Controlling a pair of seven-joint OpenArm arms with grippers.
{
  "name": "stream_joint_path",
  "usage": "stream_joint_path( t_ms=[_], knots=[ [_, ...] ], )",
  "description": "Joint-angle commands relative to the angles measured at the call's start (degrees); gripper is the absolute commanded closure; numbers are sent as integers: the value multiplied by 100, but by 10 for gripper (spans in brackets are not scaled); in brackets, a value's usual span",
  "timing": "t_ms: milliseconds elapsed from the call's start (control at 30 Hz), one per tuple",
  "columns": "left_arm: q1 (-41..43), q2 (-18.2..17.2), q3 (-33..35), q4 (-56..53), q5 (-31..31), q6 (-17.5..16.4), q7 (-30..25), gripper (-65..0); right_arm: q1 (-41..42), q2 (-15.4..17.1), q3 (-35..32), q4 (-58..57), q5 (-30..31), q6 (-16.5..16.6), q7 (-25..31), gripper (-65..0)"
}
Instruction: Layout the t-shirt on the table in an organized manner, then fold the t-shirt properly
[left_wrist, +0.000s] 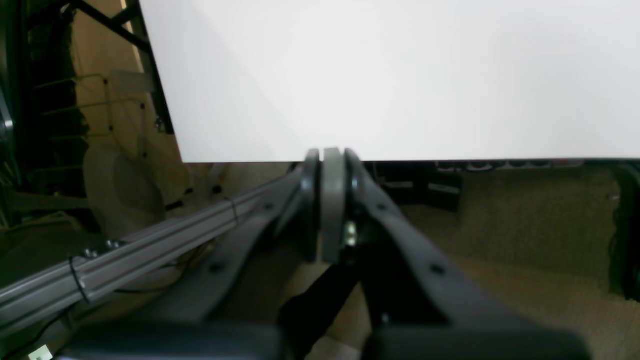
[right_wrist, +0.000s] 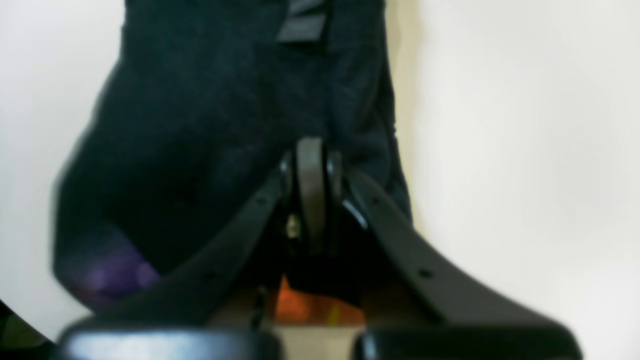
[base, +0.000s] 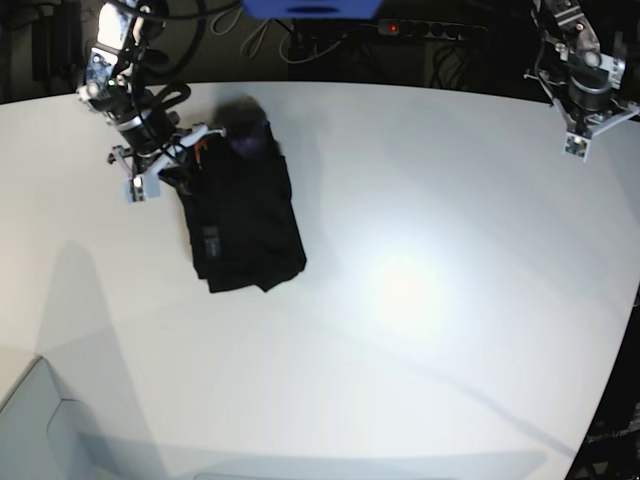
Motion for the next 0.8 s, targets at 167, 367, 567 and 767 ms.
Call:
stream_joint_path(
  t_ms=[167,367,567,767],
  knots=[
    [8,-58,-16,89,8,33,-44,-12,-63,29,792,922,790,38,146,0],
    [8,-23,-7,72,8,33,-44,-12,69,249,1249,113,782,38,146,0],
    [8,3,11,72,8,33,-44,-12,60,372,1134,-845,782,38,155,0],
    [61,3,-7,72,8,33,-44,-12,-115,363,748,-863,782,38,182,0]
  ],
)
